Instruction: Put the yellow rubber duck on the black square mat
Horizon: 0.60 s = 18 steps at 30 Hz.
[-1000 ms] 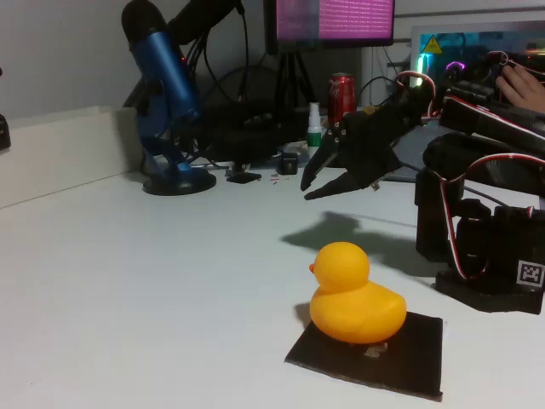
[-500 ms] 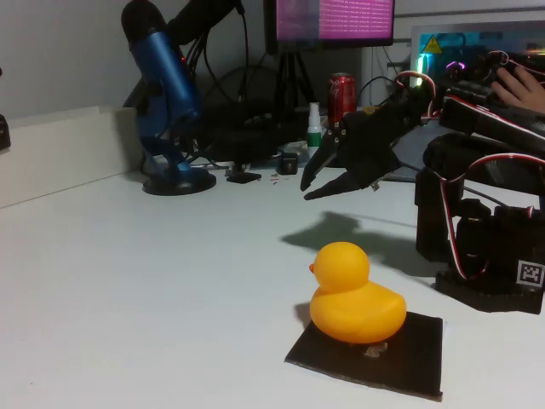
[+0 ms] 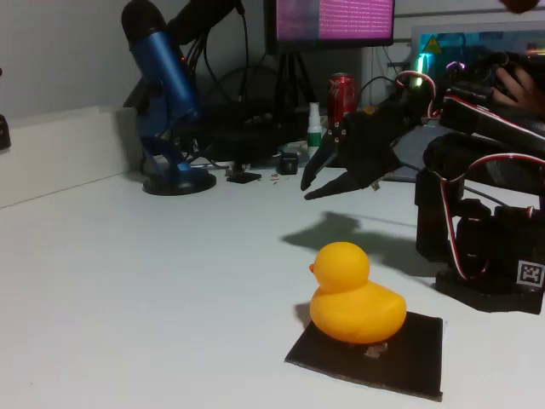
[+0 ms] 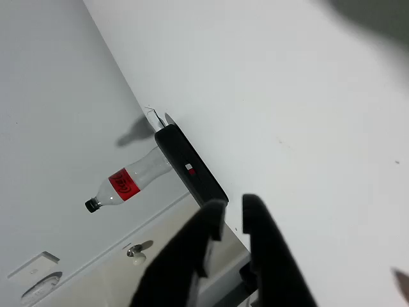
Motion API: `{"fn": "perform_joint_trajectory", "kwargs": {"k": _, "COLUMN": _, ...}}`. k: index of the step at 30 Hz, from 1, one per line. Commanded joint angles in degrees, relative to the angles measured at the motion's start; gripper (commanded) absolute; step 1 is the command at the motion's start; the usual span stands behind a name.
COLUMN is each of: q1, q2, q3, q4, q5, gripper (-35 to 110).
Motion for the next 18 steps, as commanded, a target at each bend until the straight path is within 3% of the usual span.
{"fn": "perform_joint_trajectory", "kwargs": {"k": 1, "q1": 1.1, "q2": 1.2, "q3": 0.9, "q4": 0.5, "q5": -0.2, "gripper": 3}}
{"fn": "perform_joint_trajectory", "kwargs": {"k": 18, "q1": 0.8, "q2": 1.2, "q3": 0.9, "q4": 0.6, "q5": -0.2, "gripper": 3}}
